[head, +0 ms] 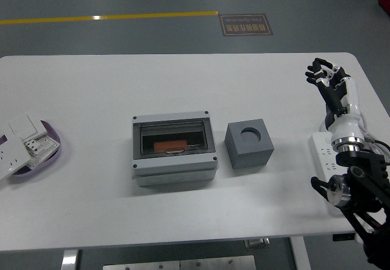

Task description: Pick up the cylinder from the cube,place it in the box,flap close box

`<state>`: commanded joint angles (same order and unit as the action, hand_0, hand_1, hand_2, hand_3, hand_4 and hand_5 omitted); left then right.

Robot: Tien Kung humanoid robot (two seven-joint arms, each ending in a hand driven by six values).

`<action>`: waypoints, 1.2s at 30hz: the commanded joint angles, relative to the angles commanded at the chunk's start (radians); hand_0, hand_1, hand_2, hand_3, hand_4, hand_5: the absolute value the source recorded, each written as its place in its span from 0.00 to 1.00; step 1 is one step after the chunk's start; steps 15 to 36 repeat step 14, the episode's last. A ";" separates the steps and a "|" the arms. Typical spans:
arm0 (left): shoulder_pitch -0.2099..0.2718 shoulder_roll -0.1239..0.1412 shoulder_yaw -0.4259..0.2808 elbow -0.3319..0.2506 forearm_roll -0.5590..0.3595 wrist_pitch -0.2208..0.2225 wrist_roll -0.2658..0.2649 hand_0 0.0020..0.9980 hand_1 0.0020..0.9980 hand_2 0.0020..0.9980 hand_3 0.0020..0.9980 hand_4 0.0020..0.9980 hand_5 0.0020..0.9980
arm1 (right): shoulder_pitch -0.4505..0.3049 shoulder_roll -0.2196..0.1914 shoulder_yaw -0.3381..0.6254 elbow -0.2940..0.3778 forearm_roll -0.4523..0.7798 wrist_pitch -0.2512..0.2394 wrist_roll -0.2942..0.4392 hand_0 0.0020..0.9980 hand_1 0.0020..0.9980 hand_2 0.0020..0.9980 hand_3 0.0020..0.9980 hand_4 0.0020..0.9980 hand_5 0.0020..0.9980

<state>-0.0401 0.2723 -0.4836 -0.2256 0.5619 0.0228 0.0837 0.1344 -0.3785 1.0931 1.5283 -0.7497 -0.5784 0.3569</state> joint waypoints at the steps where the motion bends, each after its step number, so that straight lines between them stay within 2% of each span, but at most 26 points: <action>1: -0.001 0.000 0.000 0.000 0.000 0.000 0.000 0.60 0.62 0.61 0.63 0.68 0.23 | 0.001 0.000 -0.001 -0.001 0.002 0.000 0.002 0.69 0.61 0.59 0.63 0.77 0.42; 36: -0.005 -0.002 0.003 0.000 0.003 0.003 -0.002 0.60 0.62 0.61 0.63 0.68 0.23 | 0.009 -0.003 -0.007 -0.005 0.002 -0.006 0.014 0.69 0.61 0.59 0.63 0.76 0.42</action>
